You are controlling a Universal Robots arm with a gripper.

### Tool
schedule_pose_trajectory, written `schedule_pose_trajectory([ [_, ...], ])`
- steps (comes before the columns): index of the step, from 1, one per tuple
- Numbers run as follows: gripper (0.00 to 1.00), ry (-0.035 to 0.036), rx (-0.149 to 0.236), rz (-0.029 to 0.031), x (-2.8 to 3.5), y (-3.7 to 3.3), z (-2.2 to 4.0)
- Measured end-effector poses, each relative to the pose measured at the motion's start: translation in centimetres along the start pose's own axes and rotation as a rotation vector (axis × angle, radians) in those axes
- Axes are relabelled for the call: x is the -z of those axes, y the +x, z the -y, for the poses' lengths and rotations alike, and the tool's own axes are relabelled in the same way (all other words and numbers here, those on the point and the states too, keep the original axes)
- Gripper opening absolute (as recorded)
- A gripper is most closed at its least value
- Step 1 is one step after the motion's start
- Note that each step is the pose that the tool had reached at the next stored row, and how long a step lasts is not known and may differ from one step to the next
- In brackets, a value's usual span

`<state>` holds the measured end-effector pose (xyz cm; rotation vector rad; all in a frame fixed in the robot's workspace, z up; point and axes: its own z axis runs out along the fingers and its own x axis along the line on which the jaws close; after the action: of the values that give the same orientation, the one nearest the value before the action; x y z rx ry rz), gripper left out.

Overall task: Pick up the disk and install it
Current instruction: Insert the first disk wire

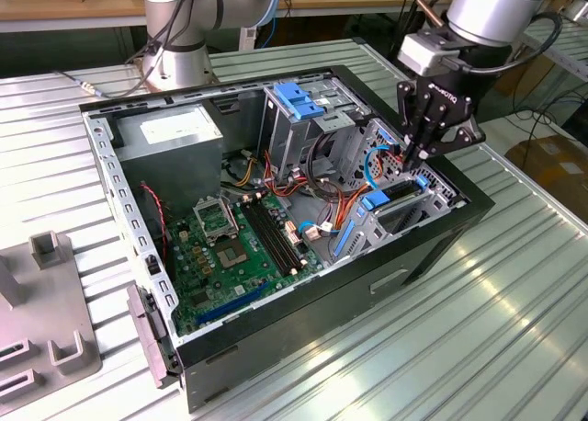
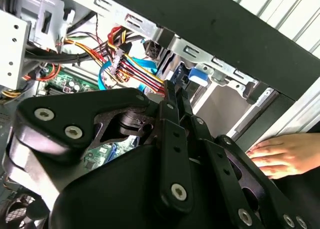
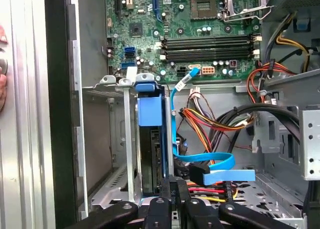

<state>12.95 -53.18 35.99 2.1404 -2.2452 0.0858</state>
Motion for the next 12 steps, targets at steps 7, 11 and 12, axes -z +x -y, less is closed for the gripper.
schedule_pose_trajectory([
  [7,0.17,0.0046,0.078,0.0072,-0.48,0.24,-0.29],
  [11,0.17,0.0047,0.078,0.0079,-0.5,0.25,-0.35],
  [12,0.17,0.0048,0.078,0.0078,-0.49,0.25,-0.36],
])
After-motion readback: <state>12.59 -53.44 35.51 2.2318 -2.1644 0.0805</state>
